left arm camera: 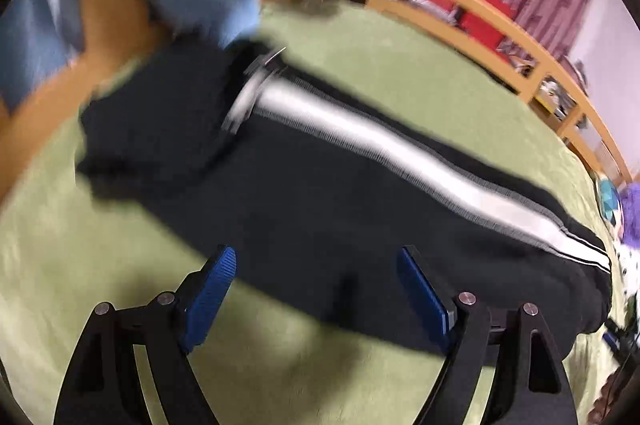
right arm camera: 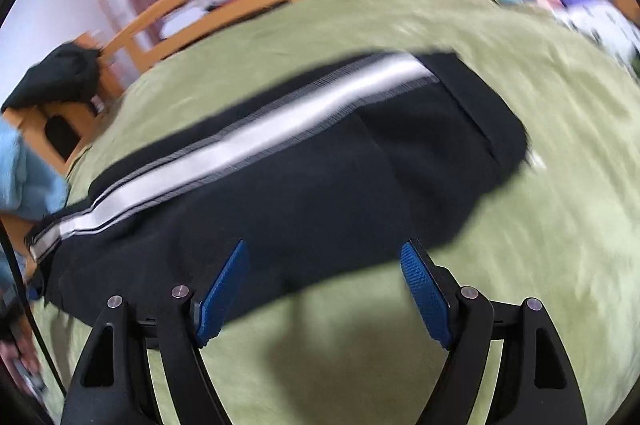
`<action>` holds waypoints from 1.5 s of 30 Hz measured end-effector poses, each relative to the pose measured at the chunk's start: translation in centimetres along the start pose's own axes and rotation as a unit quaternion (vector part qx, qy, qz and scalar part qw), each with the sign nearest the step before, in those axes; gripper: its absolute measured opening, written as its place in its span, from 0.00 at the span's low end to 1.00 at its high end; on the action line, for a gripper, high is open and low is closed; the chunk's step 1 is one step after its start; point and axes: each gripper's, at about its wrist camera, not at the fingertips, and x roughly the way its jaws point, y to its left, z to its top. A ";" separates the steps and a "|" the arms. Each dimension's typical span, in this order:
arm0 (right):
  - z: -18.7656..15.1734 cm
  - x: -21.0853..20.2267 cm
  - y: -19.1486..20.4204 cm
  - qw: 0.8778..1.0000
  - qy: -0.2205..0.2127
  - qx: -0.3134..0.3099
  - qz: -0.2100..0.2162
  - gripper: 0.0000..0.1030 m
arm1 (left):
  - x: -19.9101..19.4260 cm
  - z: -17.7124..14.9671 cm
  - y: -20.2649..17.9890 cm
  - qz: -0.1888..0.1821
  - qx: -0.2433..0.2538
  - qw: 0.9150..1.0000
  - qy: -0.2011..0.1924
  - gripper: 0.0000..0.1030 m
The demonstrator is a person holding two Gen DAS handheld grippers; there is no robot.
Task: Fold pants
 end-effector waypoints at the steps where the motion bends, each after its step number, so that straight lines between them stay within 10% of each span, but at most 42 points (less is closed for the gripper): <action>1: -0.3 0.2 -0.6 1.000 0.002 0.009 0.000 0.76 | 0.6 -0.6 0.5 0.000 -0.013 1.000 0.007 0.79; 19: 3.3 8.7 -4.5 0.990 -0.035 0.133 0.028 0.89 | 8.0 2.2 2.1 -0.003 -0.110 0.994 -0.006 0.79; 21: 3.5 8.8 -4.3 0.989 -0.044 0.137 0.026 0.76 | 8.1 2.1 1.4 0.027 -0.106 0.994 -0.011 0.68; 23: 3.8 8.8 -3.8 0.992 -0.047 0.114 0.013 0.30 | 7.7 2.1 1.4 0.043 -0.098 0.994 -0.019 0.31; 26: 3.4 7.2 -3.8 0.992 -0.059 0.107 0.030 0.15 | 6.8 2.1 2.3 -0.002 -0.115 0.993 -0.013 0.15; 35: 1.0 -2.5 -5.2 0.994 -0.071 0.086 0.016 0.13 | -1.0 -1.6 1.2 -0.036 -0.090 0.995 -0.021 0.13; 45: -8.5 -16.7 -18.2 0.989 -0.057 0.136 -0.029 0.13 | -10.5 -15.3 -0.6 -0.098 -0.018 0.993 0.062 0.13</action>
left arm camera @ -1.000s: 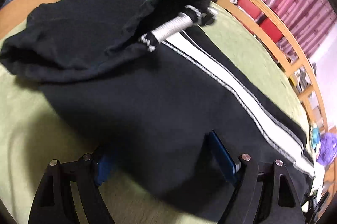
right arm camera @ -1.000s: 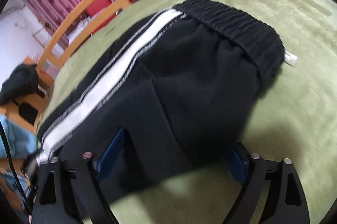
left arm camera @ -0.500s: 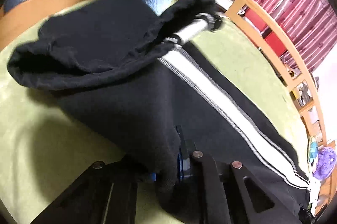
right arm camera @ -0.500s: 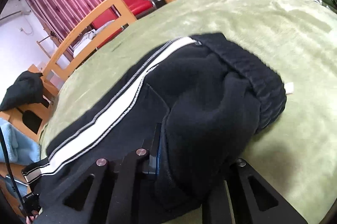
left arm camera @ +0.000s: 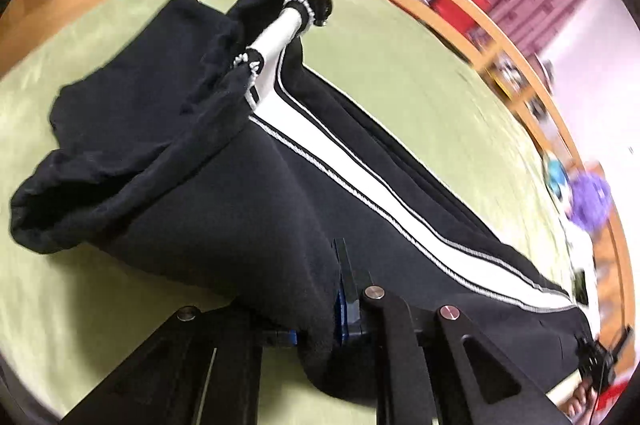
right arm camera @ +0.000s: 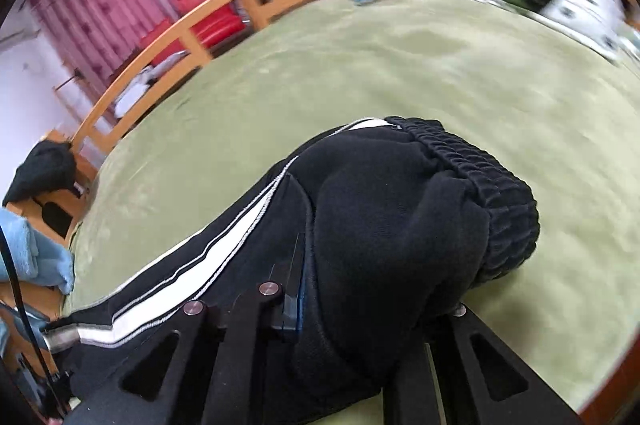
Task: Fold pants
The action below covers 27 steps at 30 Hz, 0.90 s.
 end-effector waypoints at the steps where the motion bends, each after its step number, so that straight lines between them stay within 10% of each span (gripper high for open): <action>1: -0.6 -1.2 -1.8 1.000 0.001 0.006 -0.006 0.13 | -0.3 -1.1 -0.2 -0.004 0.004 1.000 0.008 0.13; 11: -4.7 -3.4 -5.5 0.994 0.087 -0.037 -0.046 0.35 | -3.1 -1.6 1.3 0.011 0.063 0.997 0.053 0.37; 16: -5.6 -7.1 -5.0 0.997 0.045 -0.031 -0.054 0.46 | -8.3 -2.0 2.6 0.044 0.102 0.994 -0.011 0.63; 27: -6.1 -11.2 3.0 0.995 -0.051 -0.072 -0.046 0.60 | -6.5 4.4 11.4 0.072 -0.004 0.996 -0.050 0.61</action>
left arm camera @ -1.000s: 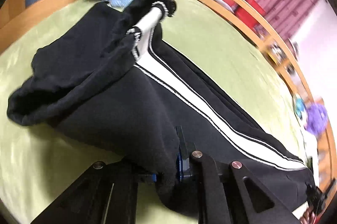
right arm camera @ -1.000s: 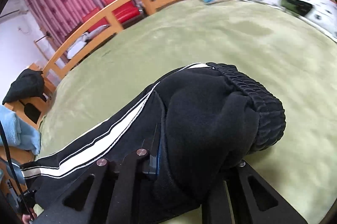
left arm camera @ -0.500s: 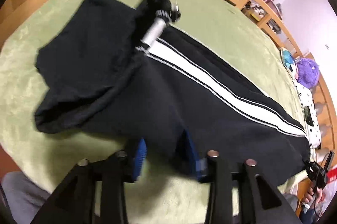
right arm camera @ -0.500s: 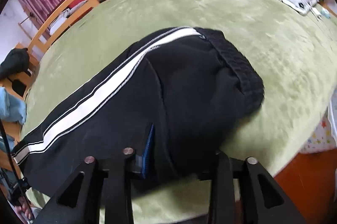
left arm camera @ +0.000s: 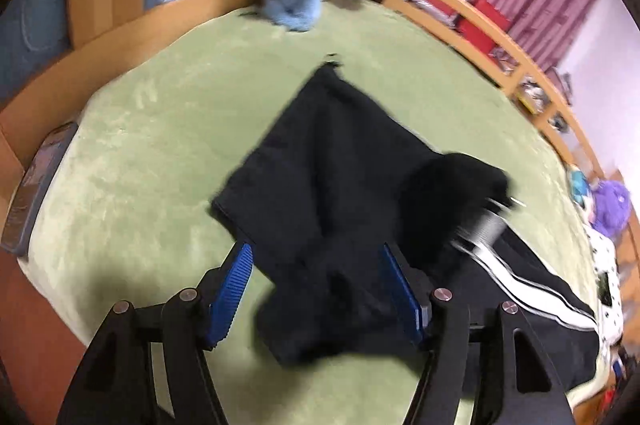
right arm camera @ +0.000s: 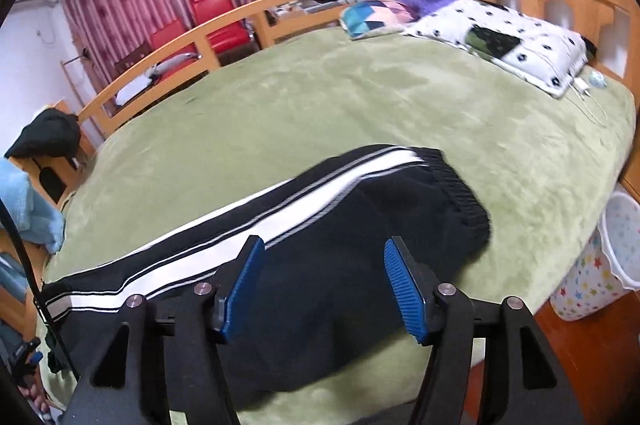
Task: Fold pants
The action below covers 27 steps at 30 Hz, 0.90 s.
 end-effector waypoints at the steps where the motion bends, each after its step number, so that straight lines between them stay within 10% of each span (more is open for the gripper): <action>1: -0.1 0.3 0.7 1.000 0.001 -0.005 0.000 0.60 | 1.2 0.4 0.4 0.011 -0.003 1.000 0.008 0.60; 7: -1.7 2.4 5.6 0.999 0.023 -0.030 0.001 0.60 | 6.9 1.6 2.5 0.013 -0.060 0.997 0.053 0.46; 11: -3.0 4.2 8.1 0.998 0.045 -0.027 0.021 0.60 | 7.5 2.3 2.8 0.012 -0.059 0.997 0.052 0.10; 17: -3.7 5.7 12.0 0.996 0.056 -0.064 0.032 0.60 | 2.1 3.1 6.8 -0.045 -0.096 0.994 0.023 0.09; 27: -4.6 4.7 12.0 0.995 0.055 -0.064 0.046 0.60 | 2.5 1.6 3.3 0.049 -0.003 0.997 0.051 0.34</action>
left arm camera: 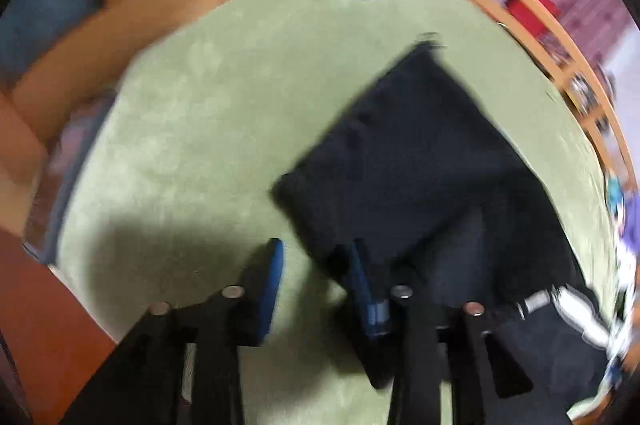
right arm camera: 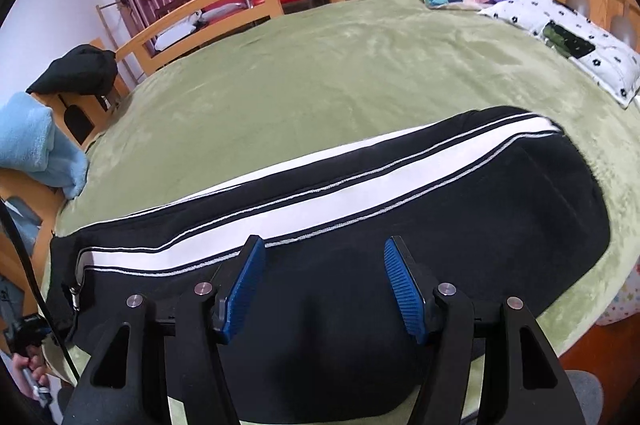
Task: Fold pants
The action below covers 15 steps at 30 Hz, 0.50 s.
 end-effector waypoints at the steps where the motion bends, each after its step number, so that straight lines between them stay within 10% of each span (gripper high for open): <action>1: 0.0 -0.2 -0.2 1.000 -0.003 0.000 0.001 0.60 | -0.9 -0.2 -0.8 -0.002 0.018 1.000 -0.010 0.35; 9: -0.2 0.4 -1.1 0.999 0.002 0.030 0.027 0.60 | -4.0 -1.6 -9.4 -0.154 0.111 0.980 -0.064 0.57; 15: -1.0 -0.2 -0.5 1.000 -0.001 -0.011 0.003 0.60 | -0.1 -3.3 -14.4 -0.131 0.152 0.979 -0.046 0.55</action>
